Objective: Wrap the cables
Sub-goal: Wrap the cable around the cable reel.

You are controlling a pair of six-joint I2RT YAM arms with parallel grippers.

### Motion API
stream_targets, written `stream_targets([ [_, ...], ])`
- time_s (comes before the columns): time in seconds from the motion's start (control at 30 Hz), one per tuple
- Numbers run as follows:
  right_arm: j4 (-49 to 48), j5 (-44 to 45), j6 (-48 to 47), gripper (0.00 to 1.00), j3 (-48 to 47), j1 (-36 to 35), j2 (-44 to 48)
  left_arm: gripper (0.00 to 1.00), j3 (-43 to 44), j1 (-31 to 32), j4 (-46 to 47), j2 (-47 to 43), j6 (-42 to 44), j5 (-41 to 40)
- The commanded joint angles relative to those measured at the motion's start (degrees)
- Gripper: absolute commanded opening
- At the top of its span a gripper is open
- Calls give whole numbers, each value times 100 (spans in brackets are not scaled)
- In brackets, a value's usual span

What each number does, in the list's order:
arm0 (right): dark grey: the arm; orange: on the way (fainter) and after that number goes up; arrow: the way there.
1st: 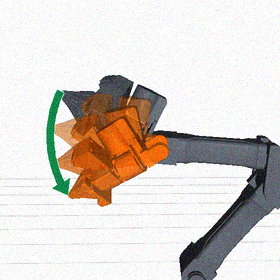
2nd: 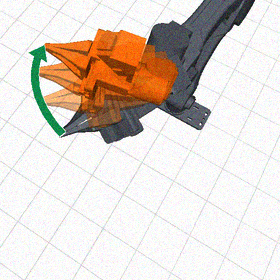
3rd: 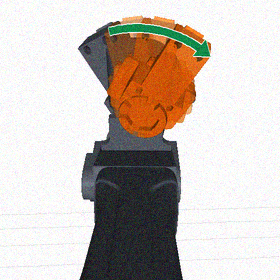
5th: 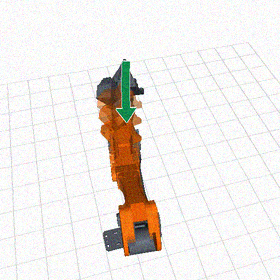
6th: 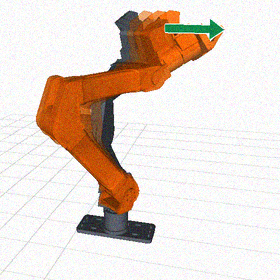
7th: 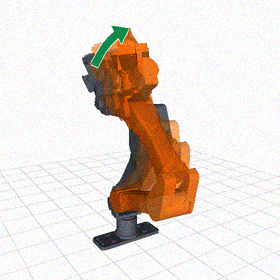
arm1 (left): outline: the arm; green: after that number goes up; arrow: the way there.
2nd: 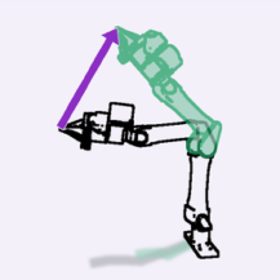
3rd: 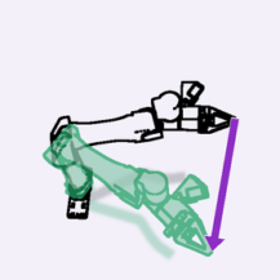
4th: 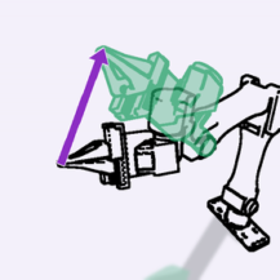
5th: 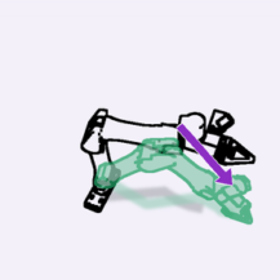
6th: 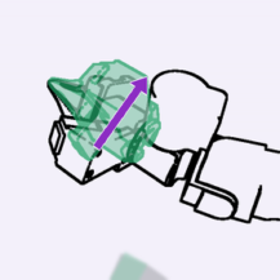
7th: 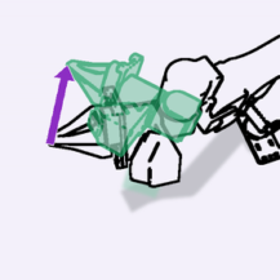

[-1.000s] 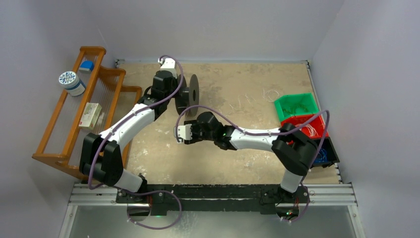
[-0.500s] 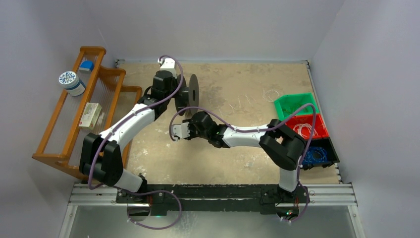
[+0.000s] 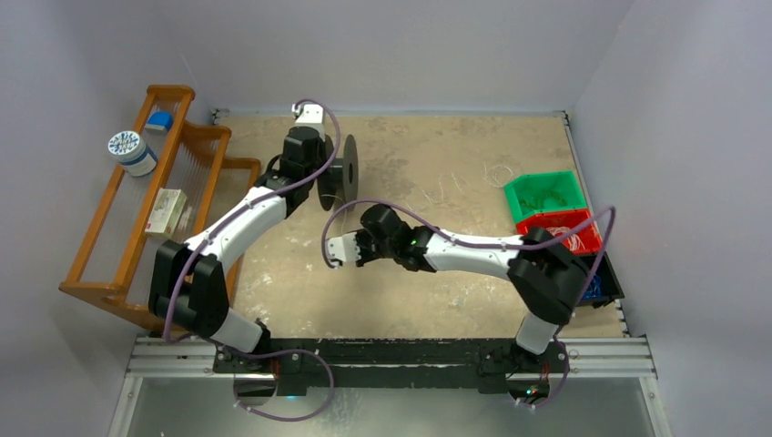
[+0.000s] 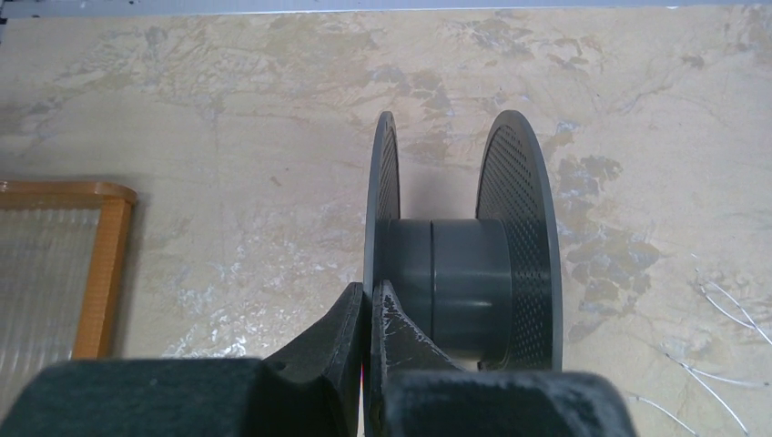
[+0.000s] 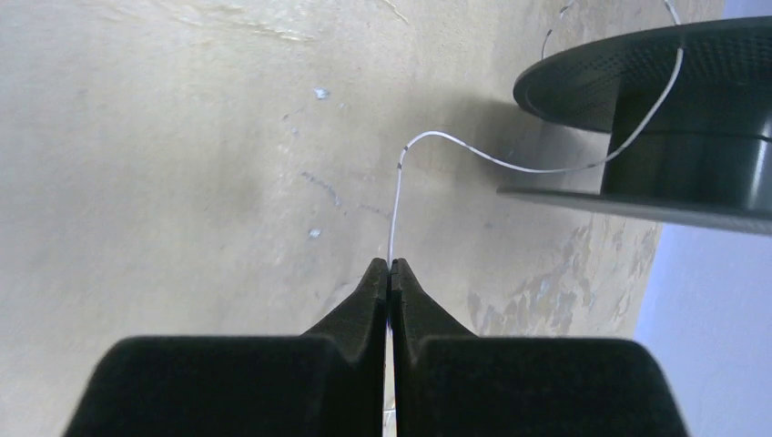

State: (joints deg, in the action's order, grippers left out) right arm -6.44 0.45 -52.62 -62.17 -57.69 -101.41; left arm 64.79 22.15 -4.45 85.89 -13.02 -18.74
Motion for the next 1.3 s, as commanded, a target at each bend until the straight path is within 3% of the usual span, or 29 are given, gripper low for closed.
stream_targets([
  [0.0, 749, -519, 31, 0, 220, 8, 778, 0, 269, -9, 9, 126, 308, -400],
  [0.5, 1098, -767, 55, 0, 791, 4, 1150, 0, 424, -9, 70, 278, 366, -531],
  [1.27, 1411, -899, -3, 0, 786, 4, 936, 0, 490, -9, 51, 367, 344, -411],
])
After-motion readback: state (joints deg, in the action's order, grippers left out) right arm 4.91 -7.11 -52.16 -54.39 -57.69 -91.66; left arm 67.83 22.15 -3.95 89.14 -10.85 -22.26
